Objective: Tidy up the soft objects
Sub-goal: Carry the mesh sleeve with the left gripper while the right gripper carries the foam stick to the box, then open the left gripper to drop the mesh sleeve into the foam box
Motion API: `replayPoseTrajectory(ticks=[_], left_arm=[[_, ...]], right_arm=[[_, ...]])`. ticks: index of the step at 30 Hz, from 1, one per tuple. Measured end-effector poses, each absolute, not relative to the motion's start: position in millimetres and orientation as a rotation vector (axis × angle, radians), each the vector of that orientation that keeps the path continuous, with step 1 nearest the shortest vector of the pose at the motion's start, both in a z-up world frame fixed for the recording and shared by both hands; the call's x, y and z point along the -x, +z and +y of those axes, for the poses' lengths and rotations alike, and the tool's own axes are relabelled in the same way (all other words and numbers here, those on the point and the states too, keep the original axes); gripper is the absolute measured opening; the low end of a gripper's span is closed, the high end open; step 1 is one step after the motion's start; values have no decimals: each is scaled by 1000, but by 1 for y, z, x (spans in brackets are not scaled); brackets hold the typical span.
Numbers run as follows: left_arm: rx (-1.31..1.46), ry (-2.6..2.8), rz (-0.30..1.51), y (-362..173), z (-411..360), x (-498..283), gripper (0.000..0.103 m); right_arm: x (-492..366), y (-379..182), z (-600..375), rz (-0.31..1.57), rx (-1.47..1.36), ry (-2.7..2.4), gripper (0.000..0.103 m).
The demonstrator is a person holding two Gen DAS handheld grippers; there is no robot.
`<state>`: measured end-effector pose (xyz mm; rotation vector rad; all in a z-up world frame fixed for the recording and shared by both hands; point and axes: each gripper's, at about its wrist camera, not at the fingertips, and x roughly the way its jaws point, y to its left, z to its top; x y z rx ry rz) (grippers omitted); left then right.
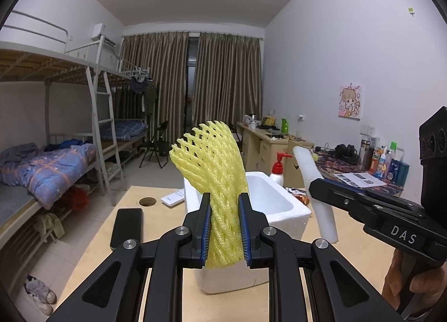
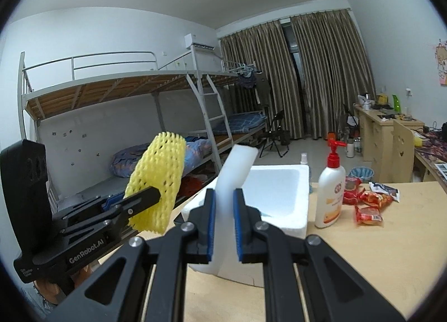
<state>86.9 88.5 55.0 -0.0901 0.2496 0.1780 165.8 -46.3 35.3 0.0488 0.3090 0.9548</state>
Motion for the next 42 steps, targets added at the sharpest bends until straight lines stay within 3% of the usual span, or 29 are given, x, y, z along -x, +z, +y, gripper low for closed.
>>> replayPoseTrajectory(ticks=[18,42], left_arm=[[88,137,249,85,110,-131,20],[99,58,287,76,133,-177,20]], right_arm=[[-206,60,-29,323,-65,934,15],[-232,62,-11,357,-66,926,15]])
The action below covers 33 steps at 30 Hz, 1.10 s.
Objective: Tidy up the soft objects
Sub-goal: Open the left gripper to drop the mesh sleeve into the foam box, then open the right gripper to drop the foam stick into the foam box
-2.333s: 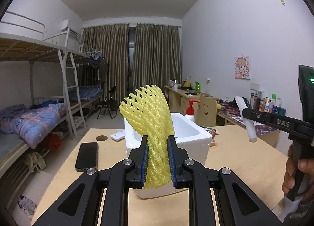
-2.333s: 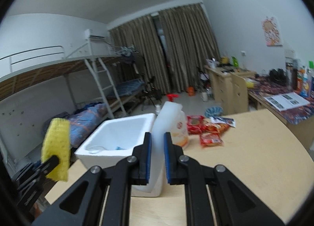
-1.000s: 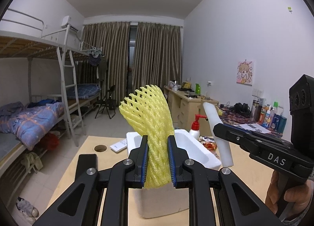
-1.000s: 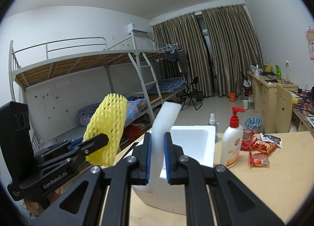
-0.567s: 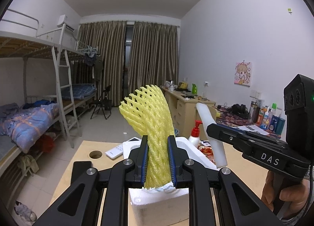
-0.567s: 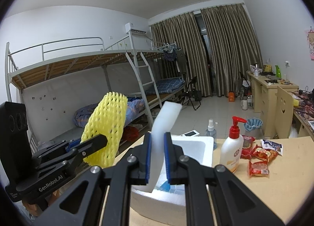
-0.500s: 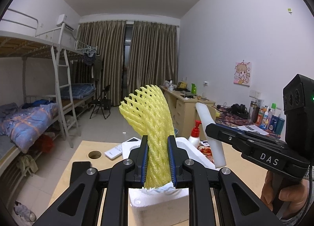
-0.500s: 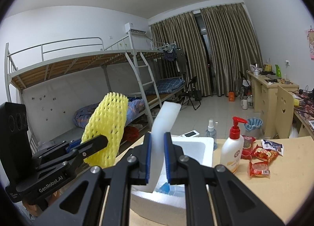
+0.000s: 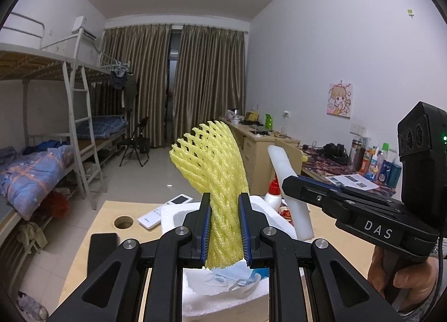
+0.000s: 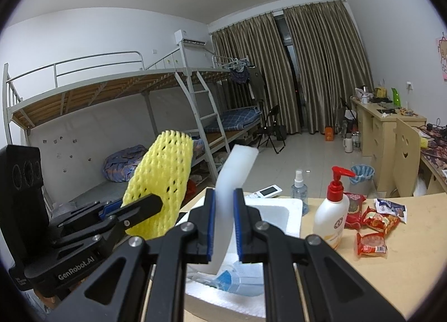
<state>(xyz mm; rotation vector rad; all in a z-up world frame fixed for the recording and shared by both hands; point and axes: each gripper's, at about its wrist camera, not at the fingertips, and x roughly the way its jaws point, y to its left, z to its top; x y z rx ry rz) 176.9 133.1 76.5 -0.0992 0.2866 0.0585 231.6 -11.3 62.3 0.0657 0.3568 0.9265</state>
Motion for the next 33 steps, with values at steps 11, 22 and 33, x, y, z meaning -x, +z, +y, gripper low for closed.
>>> replayPoseTrajectory(ticks=[11,22,33], left_arm=[[115,9,360,63,143,-211,20],[106,28,369,58,148,-223,78],[121,79,338,55,163,-218,98]], right_arm=[[-240,57,-7,393,-75,905,15],[-246,56,-4,413,-76,884,15],[-253,54,-2,427,-80,875,15]])
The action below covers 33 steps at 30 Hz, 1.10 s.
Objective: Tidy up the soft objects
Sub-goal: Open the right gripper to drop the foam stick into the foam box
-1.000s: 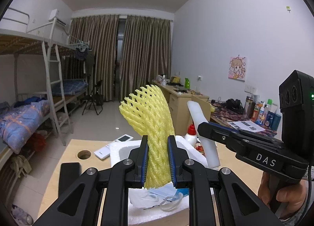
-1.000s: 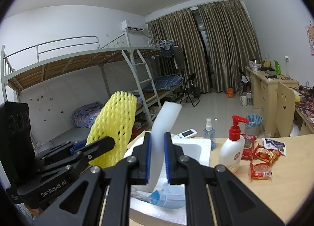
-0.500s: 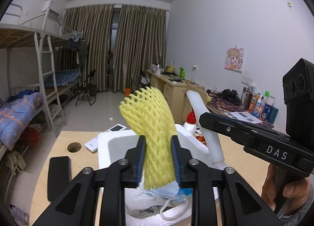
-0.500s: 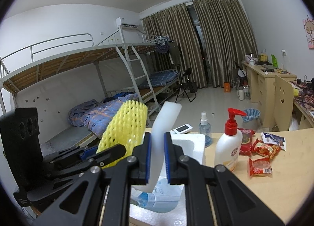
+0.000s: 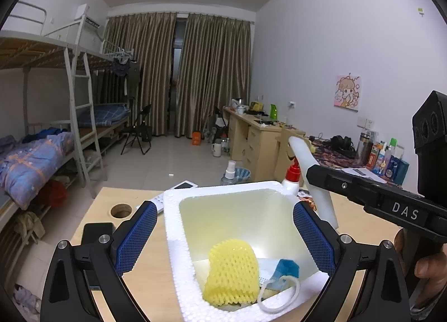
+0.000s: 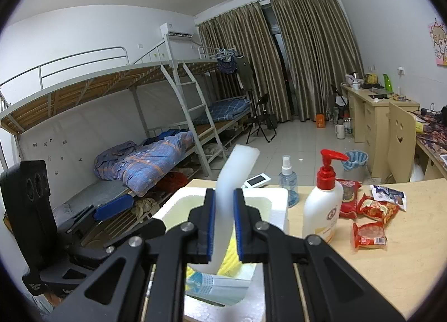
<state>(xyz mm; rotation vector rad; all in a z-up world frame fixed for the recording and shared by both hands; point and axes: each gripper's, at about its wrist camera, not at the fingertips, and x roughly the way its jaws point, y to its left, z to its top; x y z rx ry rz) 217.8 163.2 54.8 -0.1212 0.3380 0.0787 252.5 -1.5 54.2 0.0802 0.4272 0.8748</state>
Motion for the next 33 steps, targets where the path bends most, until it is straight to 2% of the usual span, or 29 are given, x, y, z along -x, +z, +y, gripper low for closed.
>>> replayPoseTrajectory(ticks=[33], left_arm=[[143,158,307,49,181,-209,99]], right_arm=[[-252,43,13,433,-52,880,17]])
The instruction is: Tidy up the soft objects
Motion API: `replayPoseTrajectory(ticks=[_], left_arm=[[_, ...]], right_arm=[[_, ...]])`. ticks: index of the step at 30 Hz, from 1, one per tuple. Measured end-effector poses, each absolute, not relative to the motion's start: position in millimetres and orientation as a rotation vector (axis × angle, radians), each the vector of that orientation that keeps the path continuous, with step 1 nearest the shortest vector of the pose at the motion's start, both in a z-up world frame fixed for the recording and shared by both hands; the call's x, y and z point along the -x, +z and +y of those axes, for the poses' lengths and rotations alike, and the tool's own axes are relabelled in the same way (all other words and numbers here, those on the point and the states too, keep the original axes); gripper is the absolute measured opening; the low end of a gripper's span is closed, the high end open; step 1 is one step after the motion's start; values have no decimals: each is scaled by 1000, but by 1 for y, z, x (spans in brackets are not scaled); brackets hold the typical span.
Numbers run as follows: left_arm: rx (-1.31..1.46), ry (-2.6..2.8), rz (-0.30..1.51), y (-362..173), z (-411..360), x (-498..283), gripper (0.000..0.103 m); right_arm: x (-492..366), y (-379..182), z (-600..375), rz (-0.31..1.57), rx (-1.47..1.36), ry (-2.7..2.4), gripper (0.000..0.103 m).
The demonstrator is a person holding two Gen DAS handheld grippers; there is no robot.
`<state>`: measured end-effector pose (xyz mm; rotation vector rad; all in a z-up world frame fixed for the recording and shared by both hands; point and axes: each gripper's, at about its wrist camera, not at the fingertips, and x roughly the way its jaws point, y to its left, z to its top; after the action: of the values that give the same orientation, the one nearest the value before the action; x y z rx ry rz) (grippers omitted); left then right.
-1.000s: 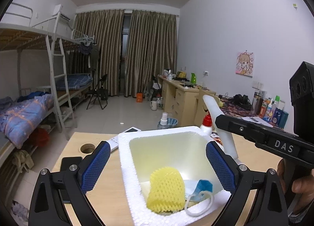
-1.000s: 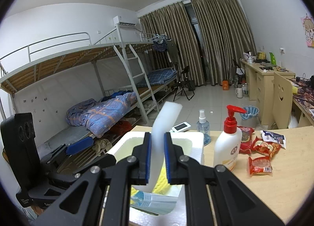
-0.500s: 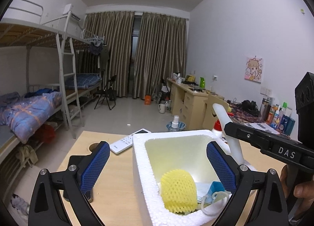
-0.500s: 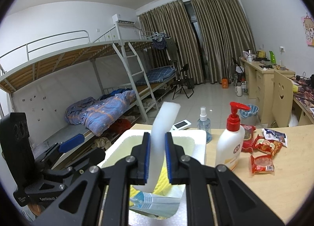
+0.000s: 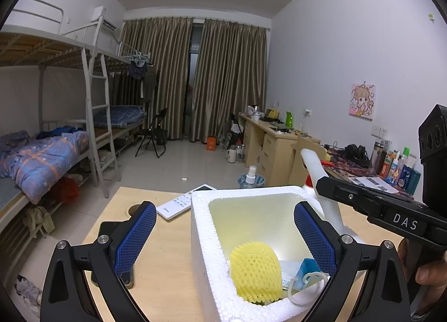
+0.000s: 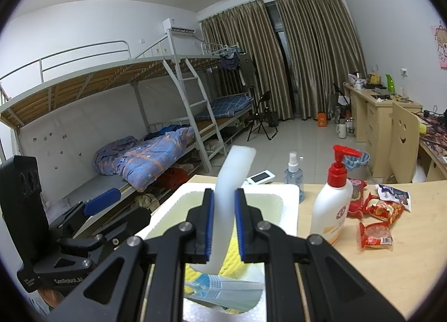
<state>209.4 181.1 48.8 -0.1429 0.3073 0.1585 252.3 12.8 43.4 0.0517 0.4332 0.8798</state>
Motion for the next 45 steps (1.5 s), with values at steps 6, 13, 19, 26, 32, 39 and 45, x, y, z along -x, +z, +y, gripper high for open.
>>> replayPoseTrajectory(ticks=[6,13,19,26,32,39,45], left_arm=[[149,162,316,47,182,-210,99],[149,162,315,47,181,-210,99],[157,162,313,48,179,-209,99],[149,179,271,58,159,-181,99],[136,201,201,70,134,-134,99],[123,238,151,75,106,-80,103],[127,242,140,65,88,-48,103]], right_arm=[[-254,43,17,448,-45,880,17],[-257,41,24,474,-37,881,28],[-256,44,15,465,-66,861,51],[-224,57,-20,379,-100,829,92],[-183,65,-51,291,-74,807,103],[-137,64,-81,219,-59,809,103],[-110,48,-98,198,-60,786,103]])
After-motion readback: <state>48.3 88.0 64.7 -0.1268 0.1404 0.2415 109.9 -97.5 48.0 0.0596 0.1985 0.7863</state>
